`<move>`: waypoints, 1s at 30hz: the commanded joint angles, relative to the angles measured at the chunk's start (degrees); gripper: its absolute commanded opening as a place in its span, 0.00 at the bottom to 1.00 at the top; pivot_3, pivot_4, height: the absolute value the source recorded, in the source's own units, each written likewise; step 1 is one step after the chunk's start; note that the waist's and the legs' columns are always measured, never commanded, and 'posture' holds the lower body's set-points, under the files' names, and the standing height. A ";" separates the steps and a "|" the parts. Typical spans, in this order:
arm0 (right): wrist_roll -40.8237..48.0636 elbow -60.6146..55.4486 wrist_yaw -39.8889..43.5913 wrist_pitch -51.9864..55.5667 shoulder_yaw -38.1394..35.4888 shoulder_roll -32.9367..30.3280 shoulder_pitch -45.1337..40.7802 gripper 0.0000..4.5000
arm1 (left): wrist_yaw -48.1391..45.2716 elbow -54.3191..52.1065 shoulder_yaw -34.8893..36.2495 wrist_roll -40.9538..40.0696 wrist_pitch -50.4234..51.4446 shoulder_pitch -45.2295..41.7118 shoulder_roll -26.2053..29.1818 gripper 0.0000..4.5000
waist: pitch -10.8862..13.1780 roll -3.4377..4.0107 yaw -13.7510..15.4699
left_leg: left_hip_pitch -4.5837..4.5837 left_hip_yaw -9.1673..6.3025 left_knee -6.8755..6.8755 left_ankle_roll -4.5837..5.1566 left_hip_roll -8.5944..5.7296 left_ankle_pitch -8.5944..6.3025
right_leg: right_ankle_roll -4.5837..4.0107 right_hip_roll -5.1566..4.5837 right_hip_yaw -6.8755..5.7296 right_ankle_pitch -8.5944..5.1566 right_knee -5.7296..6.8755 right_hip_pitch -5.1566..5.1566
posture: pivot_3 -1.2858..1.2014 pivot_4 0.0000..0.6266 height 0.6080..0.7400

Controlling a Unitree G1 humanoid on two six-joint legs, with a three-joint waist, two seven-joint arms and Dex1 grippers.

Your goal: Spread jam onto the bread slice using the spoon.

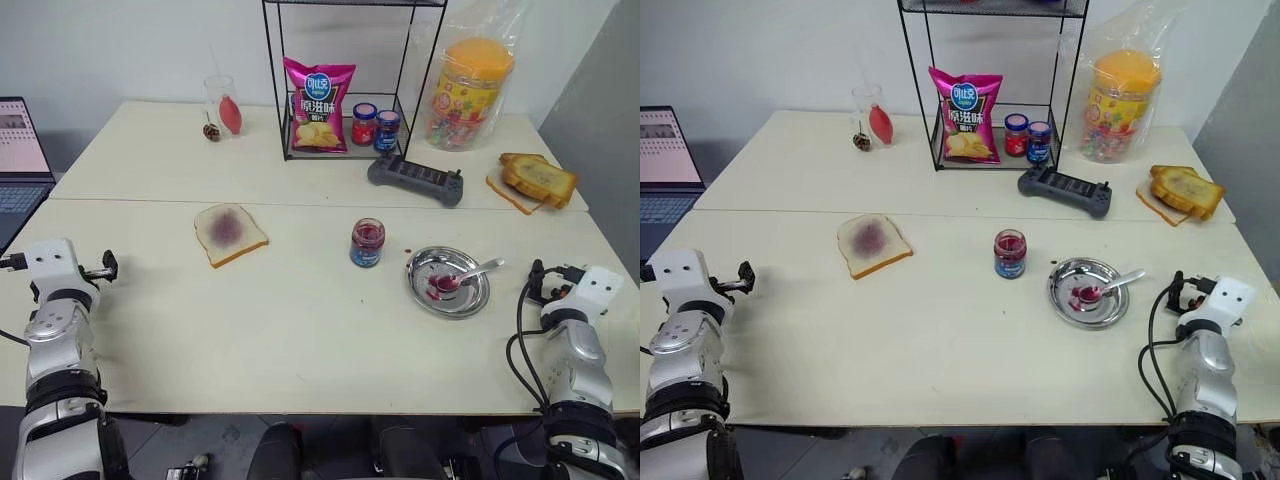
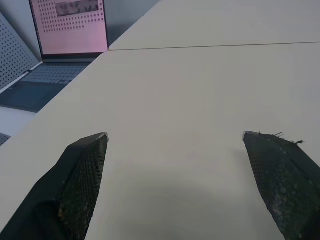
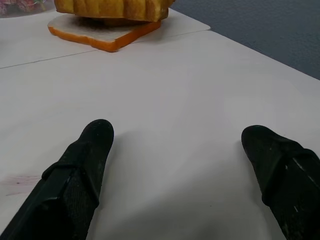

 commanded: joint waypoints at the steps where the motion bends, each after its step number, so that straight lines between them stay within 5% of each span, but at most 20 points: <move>1: -0.14 -1.38 -2.19 -1.28 -1.61 0.37 1.04 1.00 | -0.58 -4.18 1.20 -0.87 0.45 1.01 1.20 1.00 | 0.00 0.00 0.00 | 0.00 0.00 0.00 0.00 0.00 0.00 | 0.00 0.00 0.00 0.00 0.00 0.00 | 0.52 0.24 1.00; 13: -0.45 -6.80 -1.10 -0.89 -2.10 -4.25 0.95 1.00 | -8.27 -7.65 2.89 -4.61 2.44 2.18 3.28 1.00 | 0.00 0.00 -0.02 | 0.01 0.03 -0.01 0.00 -0.02 0.00 | 0.00 -0.02 0.02 0.00 0.00 0.00 | 0.52 0.24 1.00; 17: 1.37 -15.51 5.87 1.13 0.14 -9.81 -1.81 1.00 | -15.66 -11.17 2.53 -8.23 8.68 0.76 5.11 1.00 | 0.05 0.08 -0.08 | -0.01 0.03 0.00 0.00 -0.01 0.00 | 0.01 0.00 0.02 -0.01 0.02 -0.03 | 0.52 0.24 1.00; 23: 22.91 -30.71 26.13 22.11 5.38 -18.02 -8.34 1.00 | -25.88 -11.00 -1.45 -12.51 22.96 -7.92 5.76 1.00 | 0.06 0.10 -0.22 | 0.03 -0.09 0.08 0.01 0.07 0.01 | 0.08 0.14 -0.05 -0.05 0.06 0.04 | 0.52 0.24 1.00; 30: 41.12 -44.20 37.53 43.73 17.95 -21.65 -11.20 1.00 | -29.98 6.94 -10.97 -3.74 18.80 -23.29 2.43 1.00 | 0.05 0.06 0.23 | -0.11 -0.16 0.16 0.02 0.03 0.01 | -0.03 0.14 -0.13 0.02 0.01 0.02 | 0.52 0.24 1.00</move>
